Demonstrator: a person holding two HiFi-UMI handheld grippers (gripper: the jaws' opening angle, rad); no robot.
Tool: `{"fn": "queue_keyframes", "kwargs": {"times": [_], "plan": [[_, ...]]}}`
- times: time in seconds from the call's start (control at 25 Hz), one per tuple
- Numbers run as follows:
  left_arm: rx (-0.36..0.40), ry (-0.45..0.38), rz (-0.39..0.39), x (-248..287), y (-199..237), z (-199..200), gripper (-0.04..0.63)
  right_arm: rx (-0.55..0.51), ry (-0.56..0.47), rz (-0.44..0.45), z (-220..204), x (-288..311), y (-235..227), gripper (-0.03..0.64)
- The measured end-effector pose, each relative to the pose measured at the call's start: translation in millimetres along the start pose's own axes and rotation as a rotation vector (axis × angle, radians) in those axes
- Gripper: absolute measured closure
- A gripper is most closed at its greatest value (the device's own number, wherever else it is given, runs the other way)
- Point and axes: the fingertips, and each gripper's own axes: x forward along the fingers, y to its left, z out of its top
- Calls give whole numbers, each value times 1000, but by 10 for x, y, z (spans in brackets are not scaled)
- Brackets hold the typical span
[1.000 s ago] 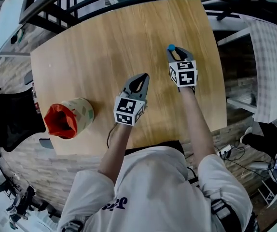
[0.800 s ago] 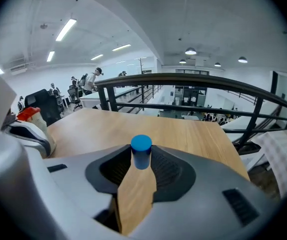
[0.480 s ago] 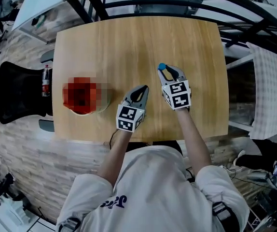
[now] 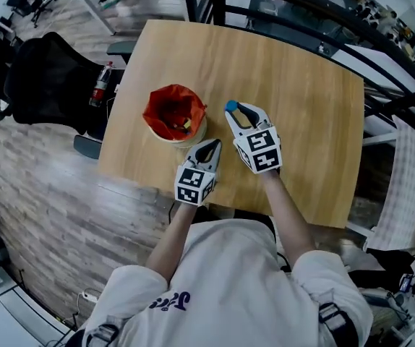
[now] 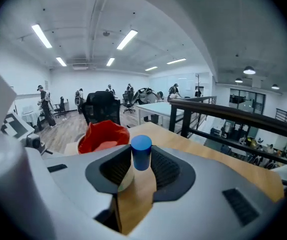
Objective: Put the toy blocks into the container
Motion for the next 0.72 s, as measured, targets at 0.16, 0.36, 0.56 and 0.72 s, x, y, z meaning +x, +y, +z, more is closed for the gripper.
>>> {"fn": "queue_keyframes", "kwargs": {"times": [0.16,0.36,0.56,0.72], "plan": [[-34,-20,62,-318,281,-60,581,-58,-22,84,306,198,464,486],[-67,-42,123,-579,531,-132,581,-104,-25,167,436,427,905,486],[-77,-64,147,-725,672,-213,581,-145,25,210,243,625,1214,486],[-79,-75,151,-817,700,-230,581,-162,85,206,59,675,1311,486]]}}
